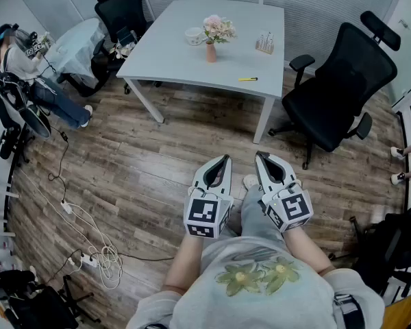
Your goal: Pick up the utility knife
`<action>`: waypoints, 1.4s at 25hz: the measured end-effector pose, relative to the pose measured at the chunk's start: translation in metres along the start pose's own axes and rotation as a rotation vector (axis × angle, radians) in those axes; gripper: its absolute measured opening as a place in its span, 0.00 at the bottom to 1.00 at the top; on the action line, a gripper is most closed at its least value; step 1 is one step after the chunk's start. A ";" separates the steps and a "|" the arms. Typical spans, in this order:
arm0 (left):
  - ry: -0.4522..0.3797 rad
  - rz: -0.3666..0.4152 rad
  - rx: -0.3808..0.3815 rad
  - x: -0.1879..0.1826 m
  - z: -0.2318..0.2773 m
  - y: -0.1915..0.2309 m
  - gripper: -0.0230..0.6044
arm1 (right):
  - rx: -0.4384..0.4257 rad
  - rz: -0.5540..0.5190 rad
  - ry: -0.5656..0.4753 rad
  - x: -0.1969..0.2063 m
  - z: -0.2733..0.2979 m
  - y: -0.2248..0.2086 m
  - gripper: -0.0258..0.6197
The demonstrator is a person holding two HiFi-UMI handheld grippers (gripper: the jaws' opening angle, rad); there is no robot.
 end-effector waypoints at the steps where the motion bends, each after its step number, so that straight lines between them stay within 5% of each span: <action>1: -0.001 -0.001 -0.001 -0.002 0.007 0.002 0.04 | -0.003 0.001 0.002 -0.001 0.005 -0.005 0.04; 17: 0.020 -0.029 -0.020 -0.042 0.131 0.041 0.04 | -0.023 -0.049 0.001 -0.032 0.100 -0.114 0.04; 35: 0.045 -0.064 -0.118 -0.102 0.281 0.082 0.04 | -0.211 -0.115 -0.017 -0.077 0.221 -0.252 0.04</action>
Point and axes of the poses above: the fingertips, and each gripper's own axes: z forward along the fingers, y to its left, x out of its underside, the point moved 10 cm from there along -z, backward along the fingers, and after that the axes turned 7 degrees about y, right-handed, at the moved point
